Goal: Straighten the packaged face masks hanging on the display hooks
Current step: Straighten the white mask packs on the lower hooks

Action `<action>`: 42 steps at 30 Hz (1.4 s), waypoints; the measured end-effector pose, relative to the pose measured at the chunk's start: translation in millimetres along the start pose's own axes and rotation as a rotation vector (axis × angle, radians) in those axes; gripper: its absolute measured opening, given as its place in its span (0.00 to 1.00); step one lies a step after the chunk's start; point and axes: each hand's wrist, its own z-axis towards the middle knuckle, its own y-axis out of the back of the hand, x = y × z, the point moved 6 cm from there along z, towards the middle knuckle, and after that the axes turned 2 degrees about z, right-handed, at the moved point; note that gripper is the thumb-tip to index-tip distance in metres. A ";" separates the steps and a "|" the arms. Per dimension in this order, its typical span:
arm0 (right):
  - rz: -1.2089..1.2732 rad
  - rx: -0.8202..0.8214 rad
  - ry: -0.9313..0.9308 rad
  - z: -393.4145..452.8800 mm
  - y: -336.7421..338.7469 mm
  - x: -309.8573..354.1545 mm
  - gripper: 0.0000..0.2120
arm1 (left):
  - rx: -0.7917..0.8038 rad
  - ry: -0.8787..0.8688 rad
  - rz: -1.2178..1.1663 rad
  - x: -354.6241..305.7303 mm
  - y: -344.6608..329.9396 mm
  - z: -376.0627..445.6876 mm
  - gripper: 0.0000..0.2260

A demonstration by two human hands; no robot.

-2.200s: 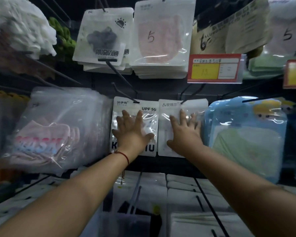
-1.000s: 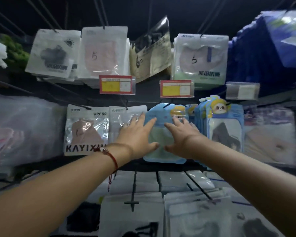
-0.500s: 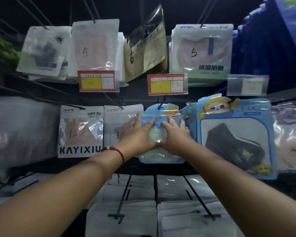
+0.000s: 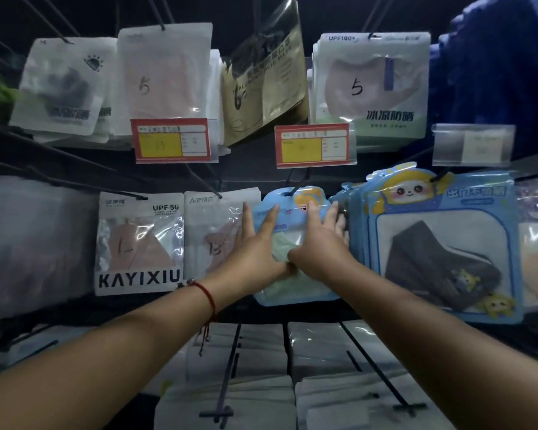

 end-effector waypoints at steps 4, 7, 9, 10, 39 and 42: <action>-0.199 0.035 0.076 8.3 -4.8 7.8 0.49 | 0.100 -0.069 0.210 -5.6 1.6 15.3 0.51; -0.198 0.088 0.087 5.5 -11.2 4.2 0.45 | 0.140 -0.069 0.224 0.8 -2.8 22.2 0.51; -0.202 0.072 0.096 0.2 -11.7 3.8 0.44 | 0.129 -0.083 0.229 2.3 -3.7 21.3 0.50; -0.206 0.068 0.101 -2.4 -11.1 4.5 0.43 | 0.130 -0.081 0.218 2.0 -2.6 18.7 0.48; 0.230 -0.282 0.170 -240.7 52.7 -49.9 0.18 | 0.028 -0.049 0.080 -27.1 4.0 -205.3 0.25; 0.126 -0.226 0.130 -247.7 54.5 -49.0 0.19 | 0.065 -0.112 0.019 -28.3 -4.0 -201.8 0.27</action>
